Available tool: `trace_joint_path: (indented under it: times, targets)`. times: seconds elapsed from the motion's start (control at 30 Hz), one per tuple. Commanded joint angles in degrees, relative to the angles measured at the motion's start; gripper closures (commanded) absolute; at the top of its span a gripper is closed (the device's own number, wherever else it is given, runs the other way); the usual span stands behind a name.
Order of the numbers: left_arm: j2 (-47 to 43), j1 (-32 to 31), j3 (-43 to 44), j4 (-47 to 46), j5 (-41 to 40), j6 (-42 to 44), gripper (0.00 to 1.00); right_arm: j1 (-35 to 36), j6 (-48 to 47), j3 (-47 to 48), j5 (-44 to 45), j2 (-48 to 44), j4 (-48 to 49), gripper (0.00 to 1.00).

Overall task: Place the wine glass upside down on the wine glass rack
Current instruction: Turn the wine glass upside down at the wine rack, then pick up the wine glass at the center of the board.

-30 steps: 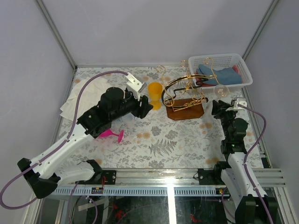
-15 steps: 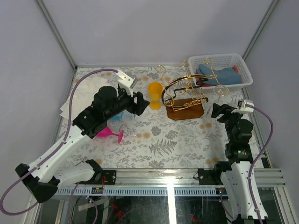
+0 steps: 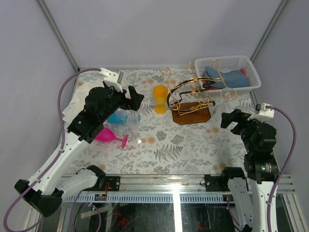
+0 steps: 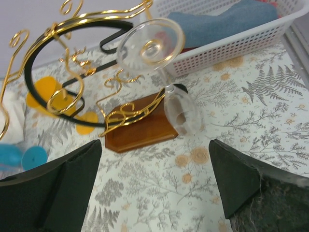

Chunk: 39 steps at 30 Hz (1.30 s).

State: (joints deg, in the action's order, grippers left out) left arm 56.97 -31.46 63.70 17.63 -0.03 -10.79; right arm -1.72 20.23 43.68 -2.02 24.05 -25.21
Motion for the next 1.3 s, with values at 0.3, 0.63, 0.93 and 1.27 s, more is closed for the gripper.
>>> trace_joint_path:
  times: [0.3, 0.63, 0.93, 1.27]
  targets:
    - [-3.6, 3.3, 1.4, 2.6, -9.6, -2.5, 0.0, 0.2, -12.1, 23.3, -18.9, 9.1, -22.1, 0.01]
    - [-12.2, 3.2, -0.4, 12.1, -17.3, -2.9, 0.0, 13.0, -14.6, 39.0, -19.8, 24.6, -26.5, 0.01]
    - [-20.3, 3.3, -4.7, 15.9, -20.8, -5.9, 0.0, 26.6, -13.3, 46.7, -16.6, 35.1, -23.9, 0.01]
    - [-26.4, 3.3, -6.9, 17.9, -22.7, -6.6, 0.0, 56.7, -12.4, 48.7, 3.3, 47.9, -11.8, 0.01]
